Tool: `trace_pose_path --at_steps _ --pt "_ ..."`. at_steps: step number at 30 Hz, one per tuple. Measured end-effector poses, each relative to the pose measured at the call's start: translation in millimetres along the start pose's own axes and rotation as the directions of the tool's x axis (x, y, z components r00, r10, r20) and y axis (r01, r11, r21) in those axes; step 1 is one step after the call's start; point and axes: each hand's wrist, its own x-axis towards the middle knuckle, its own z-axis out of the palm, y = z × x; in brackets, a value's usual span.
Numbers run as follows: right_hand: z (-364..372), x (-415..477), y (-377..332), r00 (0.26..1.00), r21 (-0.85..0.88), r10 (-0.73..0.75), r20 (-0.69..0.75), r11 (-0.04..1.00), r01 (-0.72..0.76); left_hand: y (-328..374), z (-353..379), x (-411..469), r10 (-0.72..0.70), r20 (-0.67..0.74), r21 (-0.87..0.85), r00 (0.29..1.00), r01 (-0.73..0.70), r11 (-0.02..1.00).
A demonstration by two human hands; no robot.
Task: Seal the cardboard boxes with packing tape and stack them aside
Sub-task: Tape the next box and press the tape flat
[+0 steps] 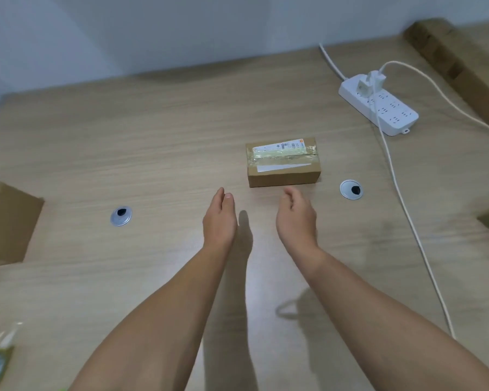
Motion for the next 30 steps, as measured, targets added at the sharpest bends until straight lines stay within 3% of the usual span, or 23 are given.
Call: trace_pose_path --at_steps 7,13,22,30 --pt "61 -99 -9 0.897 -0.091 0.116 0.427 0.992 -0.085 -47 -97 -68 -0.08 -0.144 -0.037 0.986 0.075 0.996" --pt "121 -186 -25 0.802 -0.154 0.094 0.589 0.988 -0.003 -105 -190 -118 -0.183 -0.32 -0.098 0.93 0.16 0.982" --pt "206 -262 -45 0.689 -0.156 -0.004 0.725 0.973 0.169 -167 -295 -141 -0.253 -0.458 -0.175 0.852 0.192 0.966" --pt "302 -302 -75 0.713 -0.126 -0.02 0.701 0.98 0.152 -181 -387 -100 -0.191 -0.397 -0.223 0.898 0.107 0.969"
